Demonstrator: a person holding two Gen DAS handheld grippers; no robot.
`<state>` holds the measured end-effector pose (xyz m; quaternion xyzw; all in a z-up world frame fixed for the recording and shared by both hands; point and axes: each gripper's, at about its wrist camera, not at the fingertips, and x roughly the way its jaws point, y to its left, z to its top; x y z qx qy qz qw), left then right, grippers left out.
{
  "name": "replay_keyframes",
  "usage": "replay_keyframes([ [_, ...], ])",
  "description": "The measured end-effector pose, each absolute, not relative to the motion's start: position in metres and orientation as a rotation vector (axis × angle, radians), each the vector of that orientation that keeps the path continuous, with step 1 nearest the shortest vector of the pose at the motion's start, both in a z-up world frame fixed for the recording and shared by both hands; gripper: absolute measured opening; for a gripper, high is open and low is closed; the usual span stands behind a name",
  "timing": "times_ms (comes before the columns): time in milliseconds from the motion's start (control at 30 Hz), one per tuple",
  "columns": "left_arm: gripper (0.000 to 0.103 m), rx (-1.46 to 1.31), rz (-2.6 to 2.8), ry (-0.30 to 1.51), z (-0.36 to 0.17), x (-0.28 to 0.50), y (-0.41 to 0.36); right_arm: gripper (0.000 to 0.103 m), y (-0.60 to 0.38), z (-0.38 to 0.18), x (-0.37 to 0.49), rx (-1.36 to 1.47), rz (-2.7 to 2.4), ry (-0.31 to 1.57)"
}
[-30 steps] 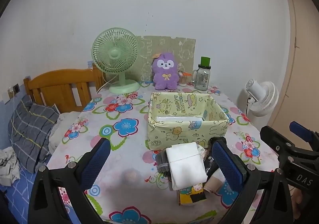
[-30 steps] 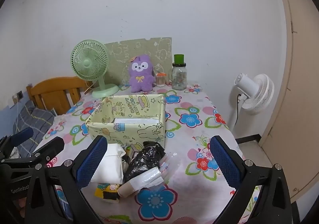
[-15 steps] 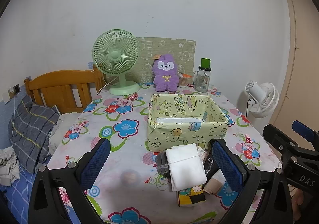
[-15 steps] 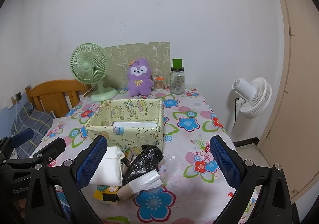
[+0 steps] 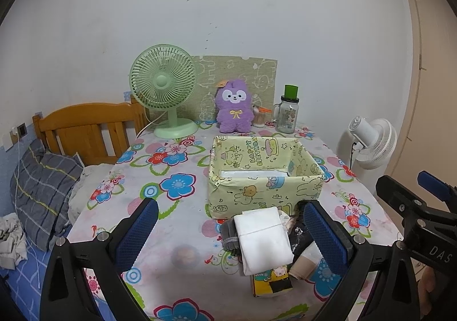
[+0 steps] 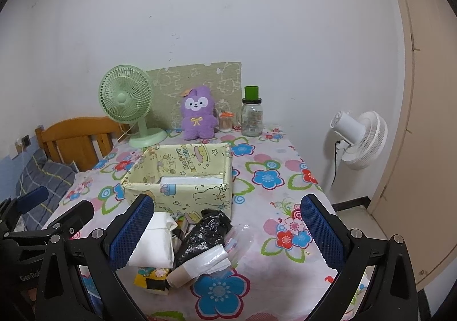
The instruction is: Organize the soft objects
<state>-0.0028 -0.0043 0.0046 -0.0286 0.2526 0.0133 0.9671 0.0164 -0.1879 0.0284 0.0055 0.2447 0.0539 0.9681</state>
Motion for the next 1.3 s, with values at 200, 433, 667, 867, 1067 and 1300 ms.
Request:
replay_keyframes([
  [200,0.102,-0.056,0.028,0.51,0.0038,-0.0031,-0.0063,0.103,-0.1883,0.0291,0.0163,0.012,0.108,0.494],
  [433,0.102,-0.054,0.031,0.51,0.0032,-0.0036,-0.0079,0.103,-0.188,0.0291,0.0161,0.011,0.108,0.492],
  [667,0.102,-0.053,0.029,0.511,0.0033,-0.0029,-0.0082,0.103,-0.1881,0.0285,0.016,0.011,0.108,0.493],
  [867,0.102,-0.052,0.028,0.513,0.0036,-0.0032,-0.0091,0.103,-0.1883,0.0291,0.0148,0.011,0.103,0.49],
  [1067,0.102,-0.053,0.027,0.514,0.0042,-0.003,-0.0091,0.103,-0.1877,0.0293,0.0138,0.008,0.101,0.489],
  [1300,0.102,-0.055,0.023,0.515,0.0038,-0.0026,-0.01,0.103,-0.1871,0.0294,0.0134,0.015,0.1,0.493],
])
